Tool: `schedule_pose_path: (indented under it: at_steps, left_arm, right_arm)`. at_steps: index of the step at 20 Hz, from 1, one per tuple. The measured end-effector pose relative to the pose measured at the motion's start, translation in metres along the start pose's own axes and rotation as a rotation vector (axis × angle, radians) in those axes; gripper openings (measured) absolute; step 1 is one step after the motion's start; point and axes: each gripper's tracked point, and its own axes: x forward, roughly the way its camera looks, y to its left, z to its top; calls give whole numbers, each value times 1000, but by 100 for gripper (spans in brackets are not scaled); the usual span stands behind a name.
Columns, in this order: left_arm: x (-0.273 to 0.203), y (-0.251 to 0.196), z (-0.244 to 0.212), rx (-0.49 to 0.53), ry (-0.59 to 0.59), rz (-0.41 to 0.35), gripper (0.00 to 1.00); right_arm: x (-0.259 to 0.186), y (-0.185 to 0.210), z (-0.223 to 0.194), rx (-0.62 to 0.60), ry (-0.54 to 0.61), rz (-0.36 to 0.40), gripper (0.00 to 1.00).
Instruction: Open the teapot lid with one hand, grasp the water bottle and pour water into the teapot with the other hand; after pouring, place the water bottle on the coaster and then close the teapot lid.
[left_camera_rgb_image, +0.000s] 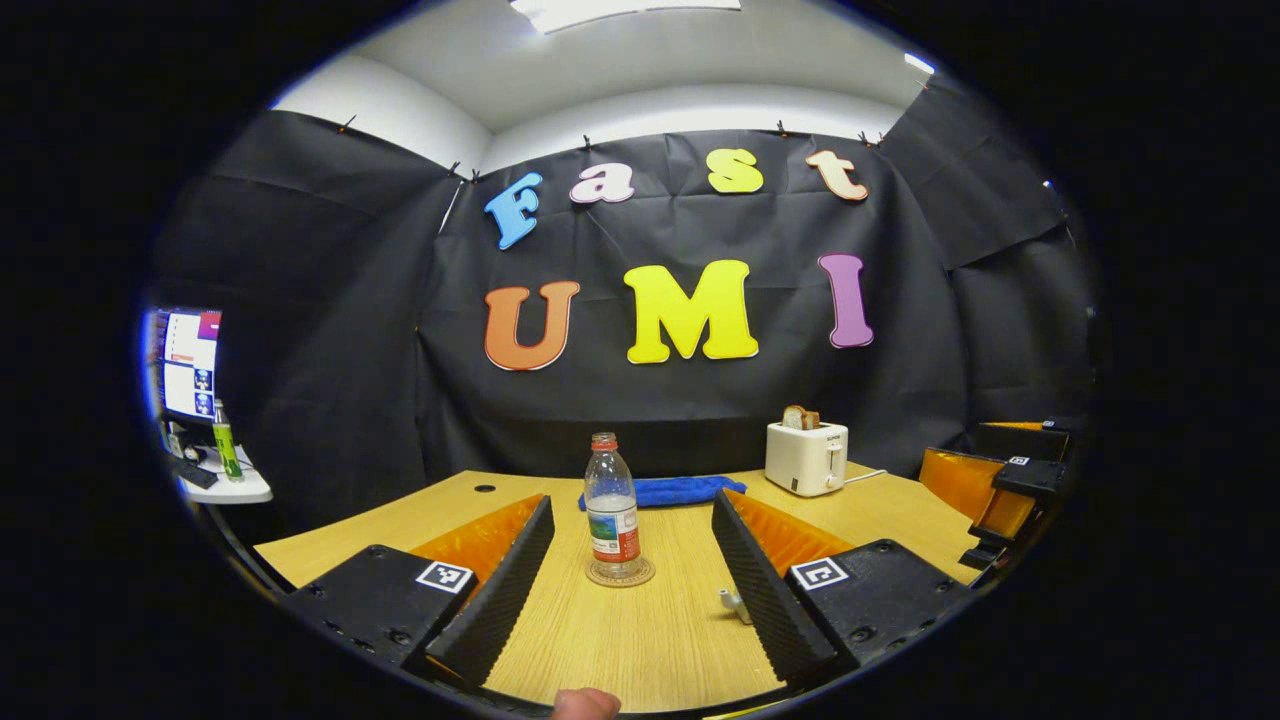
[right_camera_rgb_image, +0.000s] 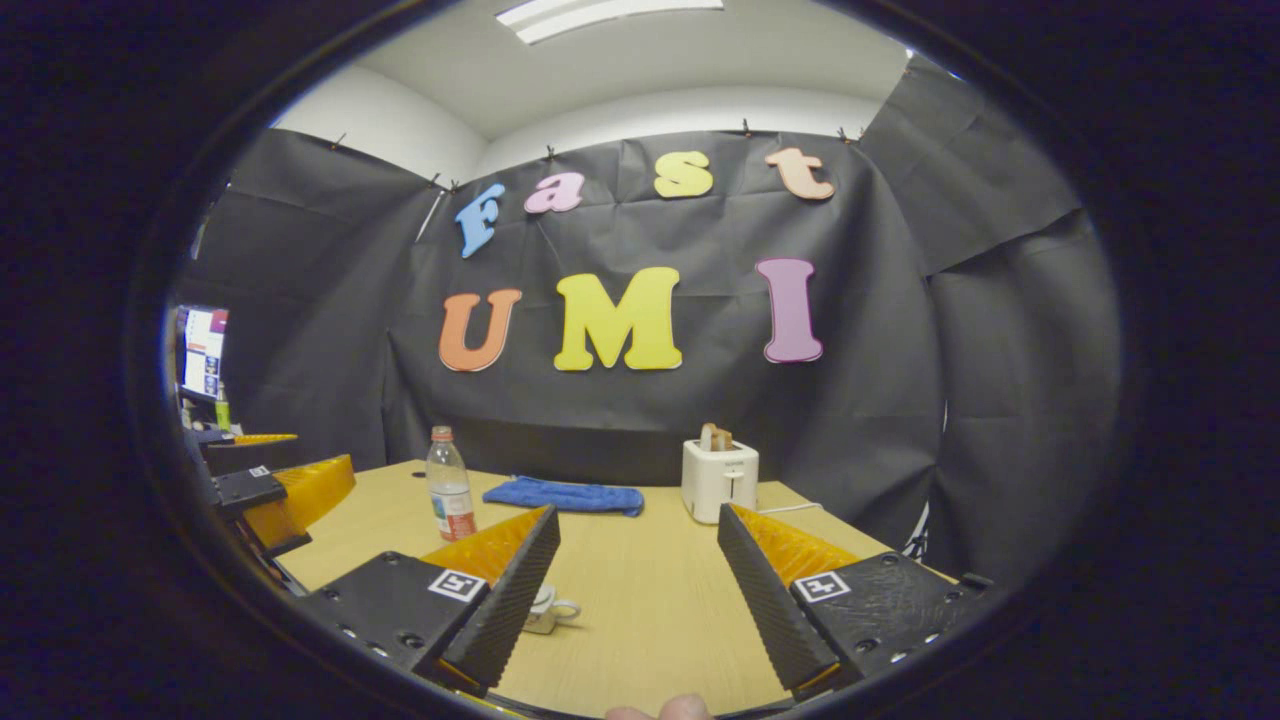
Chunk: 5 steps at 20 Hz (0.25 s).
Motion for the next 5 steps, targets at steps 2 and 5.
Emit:
schedule_pose_path:
  at_steps: [2,5]
  left_arm:
    - [-1,6,1,22,-1,9,99]
    - [-1,16,4,-4,-1,31,98]
  right_arm:
    - [-1,11,-1,-15,11,10,95]
    - [-4,21,1,-50,9,11,97]
